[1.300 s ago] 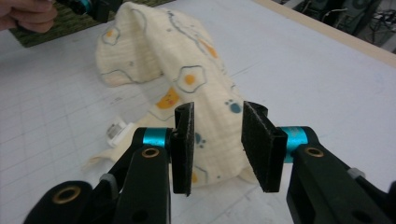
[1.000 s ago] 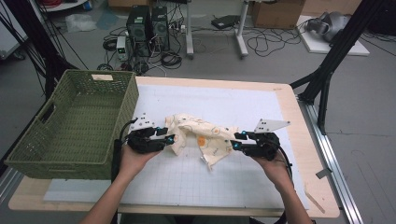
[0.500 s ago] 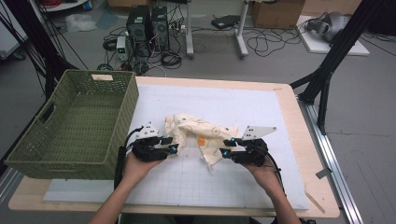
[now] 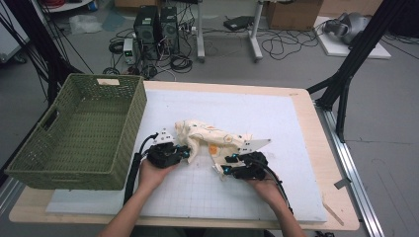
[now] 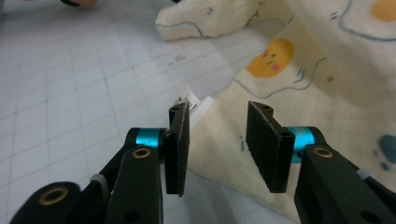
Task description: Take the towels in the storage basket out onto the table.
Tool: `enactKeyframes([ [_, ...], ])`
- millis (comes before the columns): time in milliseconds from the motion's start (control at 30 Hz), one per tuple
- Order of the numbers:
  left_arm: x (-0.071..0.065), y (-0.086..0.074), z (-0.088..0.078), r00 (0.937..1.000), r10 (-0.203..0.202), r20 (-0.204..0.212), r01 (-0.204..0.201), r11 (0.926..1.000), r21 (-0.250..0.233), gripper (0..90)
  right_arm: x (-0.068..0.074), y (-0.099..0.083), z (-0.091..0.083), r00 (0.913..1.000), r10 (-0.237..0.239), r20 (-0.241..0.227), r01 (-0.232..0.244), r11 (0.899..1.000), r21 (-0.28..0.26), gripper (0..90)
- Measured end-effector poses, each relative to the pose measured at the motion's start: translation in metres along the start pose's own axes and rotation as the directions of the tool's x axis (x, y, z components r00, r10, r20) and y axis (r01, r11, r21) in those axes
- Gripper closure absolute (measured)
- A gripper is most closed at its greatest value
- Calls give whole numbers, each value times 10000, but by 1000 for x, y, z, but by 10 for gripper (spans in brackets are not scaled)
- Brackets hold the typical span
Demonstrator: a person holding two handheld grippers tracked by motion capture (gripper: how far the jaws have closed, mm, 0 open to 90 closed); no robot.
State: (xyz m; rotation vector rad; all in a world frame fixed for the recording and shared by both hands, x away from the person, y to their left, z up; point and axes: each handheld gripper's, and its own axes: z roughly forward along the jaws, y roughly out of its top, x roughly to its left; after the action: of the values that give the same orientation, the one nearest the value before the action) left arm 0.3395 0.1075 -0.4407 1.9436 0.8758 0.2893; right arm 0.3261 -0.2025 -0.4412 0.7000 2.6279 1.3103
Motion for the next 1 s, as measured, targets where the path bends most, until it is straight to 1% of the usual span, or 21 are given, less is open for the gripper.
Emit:
enactKeyframes([
  [67,0,0,-1,10000,14,28,-14,10000,-39,861,1,0,5,9999,-104,-40,105,9997,217,623],
  [167,0,1,-6,10000,2,91,-1,9999,-140,861,4,-1,9,9994,-357,29,354,9975,612,693],
  [233,0,2,-11,10000,31,87,-29,9997,-225,830,4,-1,9,9989,-473,34,470,9970,623,780],
  [300,1,3,-16,9999,19,142,-15,9996,-293,798,2,-1,8,9991,-412,-19,412,9972,625,849],
  [367,1,3,-21,9998,84,183,-78,9994,-335,762,1,-1,7,9993,-360,-110,366,9975,600,877],
  [533,-2,4,-33,9989,178,444,-157,9987,-487,707,2,-1,-2,9985,-471,-267,483,9978,450,886],
  [567,-3,4,-34,9987,143,498,-116,9985,-528,692,3,-1,-4,9983,-524,-243,533,9979,373,886],
  [667,-5,5,-36,9978,245,613,-214,9985,-503,663,4,-1,-12,9980,-589,-230,595,9979,266,886],
  [733,-6,5,-36,9973,210,706,-173,9985,-524,644,5,-2,-17,9976,-660,-192,665,9974,270,886],
  [767,-7,6,-35,9970,163,759,-121,9984,-546,629,6,-3,-19,9979,-609,-216,614,9978,238,886],
  [867,-11,6,-32,9955,157,932,-114,9988,-466,597,9,-4,-27,9971,-734,-191,737,9972,136,886],
  [967,-15,6,-25,9951,121,978,-91,9995,-305,553,10,-6,-31,9970,-750,-164,752,9971,102,885],
  [1000,-16,7,-22,9957,127,916,-106,9997,-241,541,10,-7,-31,9971,-744,-147,746,9971,120,885],
])
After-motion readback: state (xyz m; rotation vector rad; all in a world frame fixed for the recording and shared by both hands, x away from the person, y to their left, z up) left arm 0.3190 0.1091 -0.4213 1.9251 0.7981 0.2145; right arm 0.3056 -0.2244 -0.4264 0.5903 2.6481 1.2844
